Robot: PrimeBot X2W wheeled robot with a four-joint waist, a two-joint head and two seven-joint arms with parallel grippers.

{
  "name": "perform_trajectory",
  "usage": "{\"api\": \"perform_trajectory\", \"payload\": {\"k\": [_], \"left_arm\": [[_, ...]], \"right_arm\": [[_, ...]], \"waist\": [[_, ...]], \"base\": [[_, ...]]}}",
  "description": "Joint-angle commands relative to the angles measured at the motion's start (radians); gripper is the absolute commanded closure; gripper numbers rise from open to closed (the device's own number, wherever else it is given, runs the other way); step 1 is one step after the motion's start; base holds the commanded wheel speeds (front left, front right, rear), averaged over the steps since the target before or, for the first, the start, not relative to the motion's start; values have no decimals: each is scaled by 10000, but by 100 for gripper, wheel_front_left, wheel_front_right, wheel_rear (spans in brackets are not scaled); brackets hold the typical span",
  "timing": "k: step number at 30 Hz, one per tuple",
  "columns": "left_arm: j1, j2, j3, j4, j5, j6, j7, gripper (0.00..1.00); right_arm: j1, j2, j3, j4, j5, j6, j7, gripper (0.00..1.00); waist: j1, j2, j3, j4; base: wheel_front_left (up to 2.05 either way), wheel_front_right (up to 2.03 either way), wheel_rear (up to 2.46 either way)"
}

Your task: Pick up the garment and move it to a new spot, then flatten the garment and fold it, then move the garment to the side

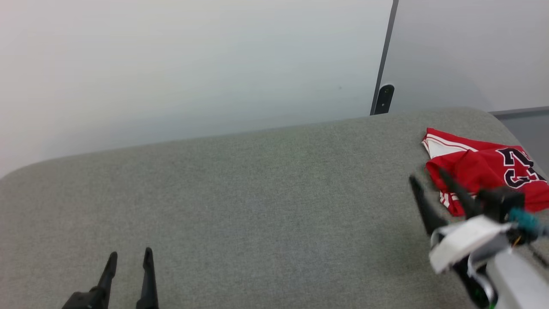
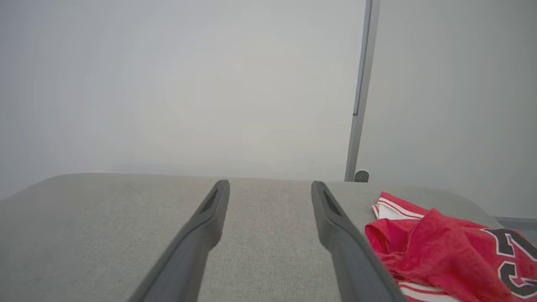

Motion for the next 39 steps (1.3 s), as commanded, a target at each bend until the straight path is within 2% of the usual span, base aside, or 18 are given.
{"api": "perform_trajectory", "payload": {"k": [1, 9, 16, 37, 39], "left_arm": [[124, -18, 32, -2, 59, 20, -60, 0], [455, -223, 222, -61, 215, -68, -95, 0], [729, -375, 576, -148, 410, -241, -89, 0], [923, -492, 1239, 3, 540, -962, -92, 0], [944, -476, 1285, -6, 660, -902, -92, 0]], "right_arm": [[387, 144, -219, -195, -312, -16, -41, 0], [2018, 1010, -1555, -1470, -1691, -16, -42, 0], [2822, 1556, -1974, -1844, -1995, -17, -43, 0], [2947, 1588, -2462, -1779, -2284, -17, -44, 0], [2936, 1561, -2445, -1726, -2270, -17, -44, 0]], "waist": [[0, 0, -69, 6], [0, 0, -255, 8], [0, 0, -429, 54], [0, 0, -443, -14], [0, 0, -438, -40]], "base": [[0, 0, 0], [0, 0, 0], [0, 0, 0], [0, 0, 0], [0, 0, 0]]}}
